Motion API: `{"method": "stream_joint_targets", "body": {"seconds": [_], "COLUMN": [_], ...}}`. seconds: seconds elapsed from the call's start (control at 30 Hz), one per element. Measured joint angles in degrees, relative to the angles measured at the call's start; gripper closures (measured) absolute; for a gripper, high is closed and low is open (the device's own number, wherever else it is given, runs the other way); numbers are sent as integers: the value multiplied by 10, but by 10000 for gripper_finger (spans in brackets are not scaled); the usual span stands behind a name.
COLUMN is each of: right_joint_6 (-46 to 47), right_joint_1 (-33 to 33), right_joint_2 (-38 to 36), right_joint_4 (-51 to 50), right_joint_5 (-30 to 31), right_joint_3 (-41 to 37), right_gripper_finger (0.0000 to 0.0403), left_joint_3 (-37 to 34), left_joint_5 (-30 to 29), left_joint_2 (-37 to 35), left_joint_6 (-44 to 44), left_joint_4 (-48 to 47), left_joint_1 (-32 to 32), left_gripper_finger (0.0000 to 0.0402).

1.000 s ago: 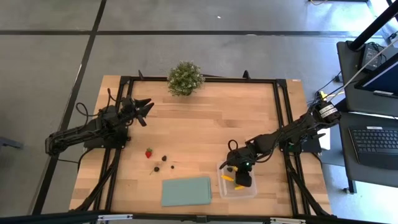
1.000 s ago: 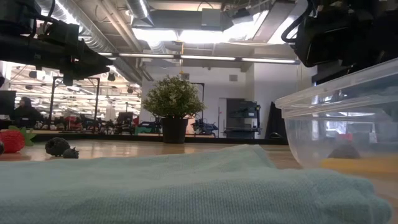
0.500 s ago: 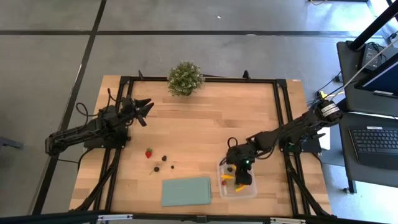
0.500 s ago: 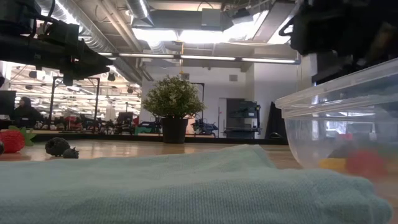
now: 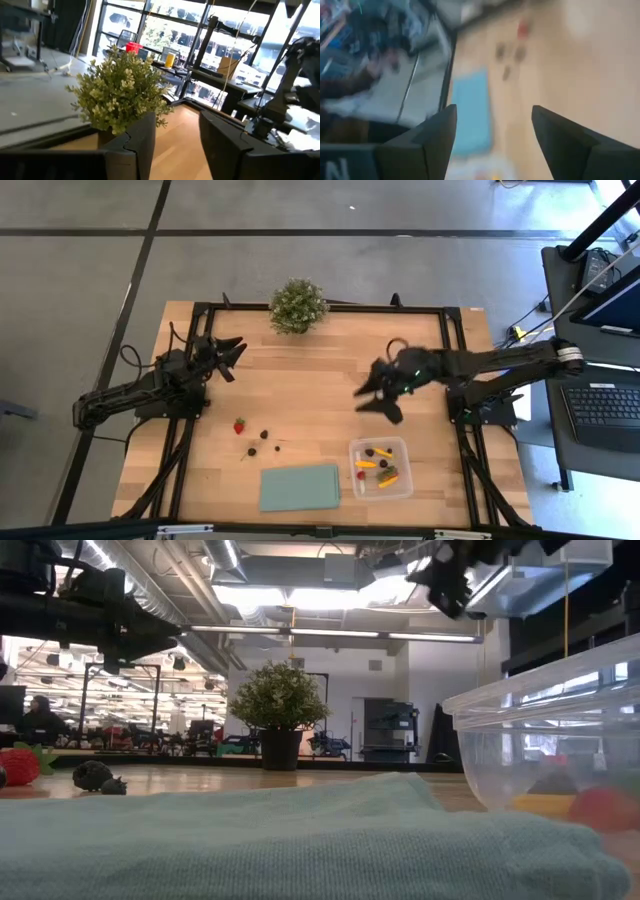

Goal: Pick and placing Produce into tupperware
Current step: Put the blackberry into the transparent bin

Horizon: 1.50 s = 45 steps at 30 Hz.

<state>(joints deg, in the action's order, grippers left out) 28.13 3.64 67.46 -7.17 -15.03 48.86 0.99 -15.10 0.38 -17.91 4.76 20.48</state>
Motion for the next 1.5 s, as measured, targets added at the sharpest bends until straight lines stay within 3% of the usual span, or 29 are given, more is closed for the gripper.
{"method": "stream_joint_targets", "body": {"seconds": [0.3, 0.53, 0.6, 0.77, 0.93, 1.0, 1.17, 1.37, 1.5], "right_joint_6": [-152, -198, -198, -199, -226, -227, -206, -161, -144], "right_joint_1": [-66, -121, -146, -215, -263, -271, -290, -301, -301], "right_joint_2": [-20, -18, -18, -9, 6, 8, 8, 8, 8], "right_joint_4": [113, 110, 111, 122, 135, 169, 318, 359, 358], "right_joint_5": [142, 164, 143, 20, -10, -19, -125, -135, -136], "right_joint_3": [0, 0, 0, -7, -23, -36, -86, -131, -141], "right_gripper_finger": [144, 144, 144, 144, 143, 143, 143, 143, 143], "left_joint_3": [0, 0, 0, 0, 0, 0, 0, 0, 5], "left_joint_5": [11, 11, 11, 38, 115, 145, 158, 167, 219], "left_joint_2": [0, 0, 0, 0, 0, 0, 0, 0, 0], "left_joint_6": [-32, -26, -16, 18, 11, 6, 4, -3, -5], "left_joint_4": [0, 0, 0, 0, 0, 0, 0, 2, 28], "left_joint_1": [0, 0, 0, 0, 0, 0, 0, 0, 0], "left_gripper_finger": [259, 259, 257, 224, 175, 162, 151, 155, 154]}}
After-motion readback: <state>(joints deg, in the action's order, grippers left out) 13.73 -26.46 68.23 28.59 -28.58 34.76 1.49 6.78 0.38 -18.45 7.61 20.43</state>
